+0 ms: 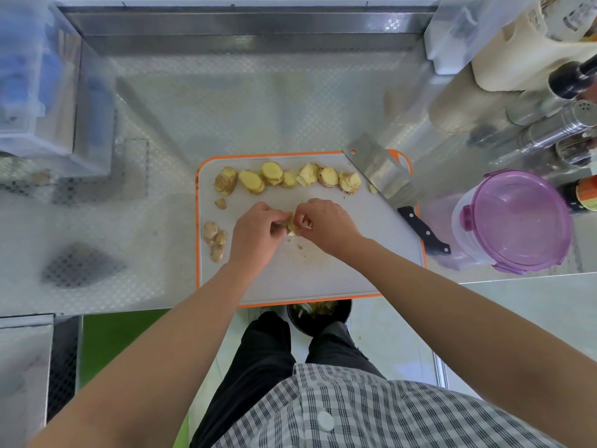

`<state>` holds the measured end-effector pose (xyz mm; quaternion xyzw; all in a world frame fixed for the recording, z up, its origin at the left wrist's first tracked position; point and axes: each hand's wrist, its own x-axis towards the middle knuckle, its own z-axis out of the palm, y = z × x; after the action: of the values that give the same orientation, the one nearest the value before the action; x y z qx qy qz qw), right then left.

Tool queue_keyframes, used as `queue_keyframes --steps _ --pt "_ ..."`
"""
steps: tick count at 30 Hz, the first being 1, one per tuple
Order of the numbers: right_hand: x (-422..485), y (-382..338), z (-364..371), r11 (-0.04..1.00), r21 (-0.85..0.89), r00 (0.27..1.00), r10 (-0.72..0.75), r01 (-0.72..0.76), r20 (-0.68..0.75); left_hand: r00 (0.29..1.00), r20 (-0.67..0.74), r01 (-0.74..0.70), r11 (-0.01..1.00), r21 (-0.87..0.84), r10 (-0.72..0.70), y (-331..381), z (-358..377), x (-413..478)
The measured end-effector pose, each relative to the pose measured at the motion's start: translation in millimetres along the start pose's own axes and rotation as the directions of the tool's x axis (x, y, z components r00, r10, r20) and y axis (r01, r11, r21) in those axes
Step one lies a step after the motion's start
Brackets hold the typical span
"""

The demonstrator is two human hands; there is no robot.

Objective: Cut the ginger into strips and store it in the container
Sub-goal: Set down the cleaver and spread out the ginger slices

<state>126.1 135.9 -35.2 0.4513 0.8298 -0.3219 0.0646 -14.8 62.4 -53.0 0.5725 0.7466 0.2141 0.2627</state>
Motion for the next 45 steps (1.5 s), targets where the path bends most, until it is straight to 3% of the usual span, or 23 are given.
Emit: queue_keyframes --steps 4,8,14,20,24,27,35,40,45 --pt "6.6 -1.6 1.6 0.997 0.076 0.999 -0.033 0.034 -0.016 0.999 0.003 -0.036 0.999 -0.029 0.036 0.0 -3.6 -0.2" --pt "4.7 1.0 4.2 0.978 0.205 0.998 0.032 -0.021 -0.049 0.997 0.057 -0.042 0.998 -0.042 0.044 3.8 -7.6 -2.8" --pt "0.5 6.0 -11.5 0.925 0.371 0.996 0.083 -0.085 0.021 0.998 0.048 -0.039 0.999 -0.014 0.04 4.2 -1.8 -2.5" --pt "-4.2 6.6 1.8 0.898 0.425 0.979 0.172 -0.111 -0.106 0.995 0.046 -0.082 0.997 -0.013 0.083 4.6 -3.8 -1.3" --pt "-10.2 6.2 6.9 0.852 0.491 0.956 0.271 -0.183 -0.113 0.995 0.042 -0.095 0.994 0.046 0.093 7.4 1.7 -4.2" --pt "-15.2 4.5 9.2 0.838 0.512 0.953 0.282 -0.189 -0.108 0.994 0.037 -0.105 0.993 0.061 0.103 8.7 5.9 -2.1" --pt "-41.9 27.3 9.7 0.905 0.387 0.891 0.314 -0.177 -0.327 0.981 0.028 -0.194 0.976 0.101 0.192 4.1 2.8 -2.3" --pt "-45.3 24.9 18.3 0.935 0.348 0.94 0.181 -0.073 -0.289 0.981 0.052 -0.193 0.973 0.127 0.187 9.6 5.1 -3.2" --pt "-45.2 31.0 11.1 0.937 0.347 0.961 0.139 -0.048 -0.241 0.997 0.054 -0.061 0.996 0.063 0.058 14.5 10.1 -2.0"
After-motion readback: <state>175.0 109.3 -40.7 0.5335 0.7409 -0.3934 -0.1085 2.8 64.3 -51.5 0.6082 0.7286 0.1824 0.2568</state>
